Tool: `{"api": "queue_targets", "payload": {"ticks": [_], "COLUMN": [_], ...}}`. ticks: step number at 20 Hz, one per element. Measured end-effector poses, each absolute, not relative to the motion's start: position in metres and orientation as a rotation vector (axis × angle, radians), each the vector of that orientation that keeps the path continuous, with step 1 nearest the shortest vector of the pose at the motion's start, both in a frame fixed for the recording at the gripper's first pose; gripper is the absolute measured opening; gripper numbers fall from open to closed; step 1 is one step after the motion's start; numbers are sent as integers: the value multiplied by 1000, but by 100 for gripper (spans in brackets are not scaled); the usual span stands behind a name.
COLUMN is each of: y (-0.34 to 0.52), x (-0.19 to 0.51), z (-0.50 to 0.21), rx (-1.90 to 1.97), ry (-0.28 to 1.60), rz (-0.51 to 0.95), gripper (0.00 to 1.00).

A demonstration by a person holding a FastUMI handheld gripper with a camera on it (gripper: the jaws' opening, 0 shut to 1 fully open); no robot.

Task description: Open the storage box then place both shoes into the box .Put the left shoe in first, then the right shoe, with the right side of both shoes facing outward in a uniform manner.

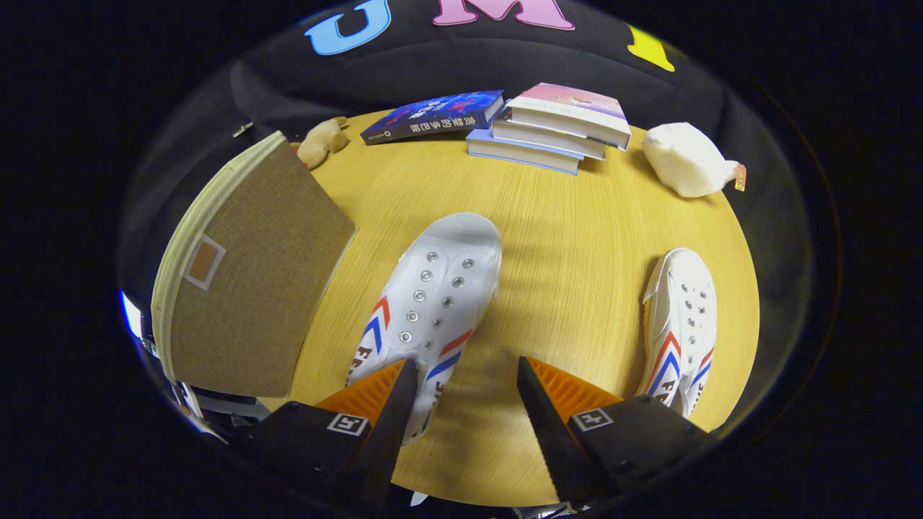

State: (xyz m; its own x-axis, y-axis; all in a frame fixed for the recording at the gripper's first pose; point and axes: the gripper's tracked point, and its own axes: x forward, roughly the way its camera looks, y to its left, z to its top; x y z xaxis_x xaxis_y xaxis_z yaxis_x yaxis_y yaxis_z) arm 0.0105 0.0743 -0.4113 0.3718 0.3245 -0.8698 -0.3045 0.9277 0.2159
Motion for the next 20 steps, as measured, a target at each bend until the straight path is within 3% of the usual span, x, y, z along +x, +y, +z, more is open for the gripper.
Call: {"api": "queue_targets", "payload": {"ticks": [4, 7, 11, 14, 20], "y": [87, 95, 93, 92, 95], "x": [10, 8, 9, 10, 17], "z": [-420, -419, -416, -410, -347], "rx": [110, 158, 238, 303, 369], "ry": [1171, 1199, 1184, 1169, 1058], "rz": [383, 361, 286, 234, 171], "gripper": [67, 36, 13, 5, 5]}}
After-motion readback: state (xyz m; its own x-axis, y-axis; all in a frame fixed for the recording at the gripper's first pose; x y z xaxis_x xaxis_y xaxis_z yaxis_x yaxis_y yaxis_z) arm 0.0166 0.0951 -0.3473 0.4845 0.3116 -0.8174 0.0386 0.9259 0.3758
